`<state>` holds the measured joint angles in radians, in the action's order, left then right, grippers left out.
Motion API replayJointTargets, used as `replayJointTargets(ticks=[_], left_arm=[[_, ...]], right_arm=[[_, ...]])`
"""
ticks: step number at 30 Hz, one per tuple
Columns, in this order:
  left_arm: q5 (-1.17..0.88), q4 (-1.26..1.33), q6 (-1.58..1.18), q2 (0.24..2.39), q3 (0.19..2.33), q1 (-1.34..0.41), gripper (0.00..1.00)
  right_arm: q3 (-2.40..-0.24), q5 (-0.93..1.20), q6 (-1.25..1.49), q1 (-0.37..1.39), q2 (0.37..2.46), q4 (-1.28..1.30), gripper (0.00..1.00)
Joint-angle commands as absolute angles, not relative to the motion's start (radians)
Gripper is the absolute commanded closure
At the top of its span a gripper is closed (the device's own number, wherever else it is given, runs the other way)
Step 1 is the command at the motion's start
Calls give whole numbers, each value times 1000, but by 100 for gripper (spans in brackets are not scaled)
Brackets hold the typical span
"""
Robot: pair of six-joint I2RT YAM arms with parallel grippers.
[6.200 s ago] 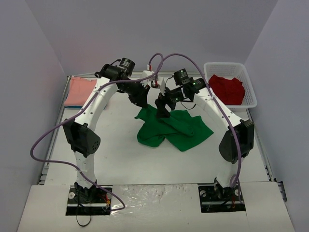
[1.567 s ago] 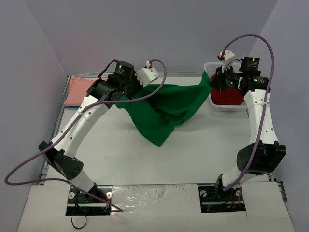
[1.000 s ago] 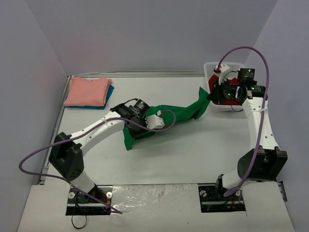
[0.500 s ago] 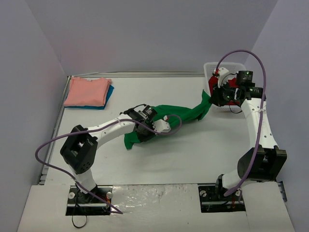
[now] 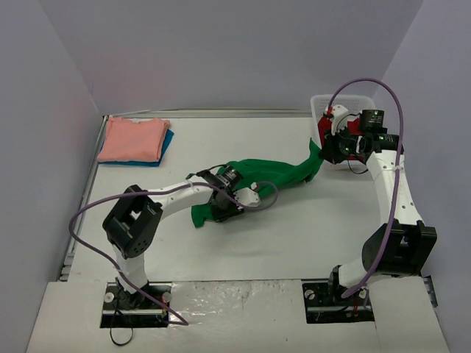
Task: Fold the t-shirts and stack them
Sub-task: Flatten out the tshirt
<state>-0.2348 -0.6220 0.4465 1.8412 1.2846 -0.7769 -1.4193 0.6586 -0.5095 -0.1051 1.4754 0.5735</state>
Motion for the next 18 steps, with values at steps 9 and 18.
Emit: replayJointTargets(ticks=[9,18], left_arm=[[-155,-646,515,1540,1095,-778,66],[-118,-574,522,1493,959,-775,65]], right_arm=[[-1365,687,-506,-115,1486,523,100],[-1358,698,-499,-114,1499,517,100]])
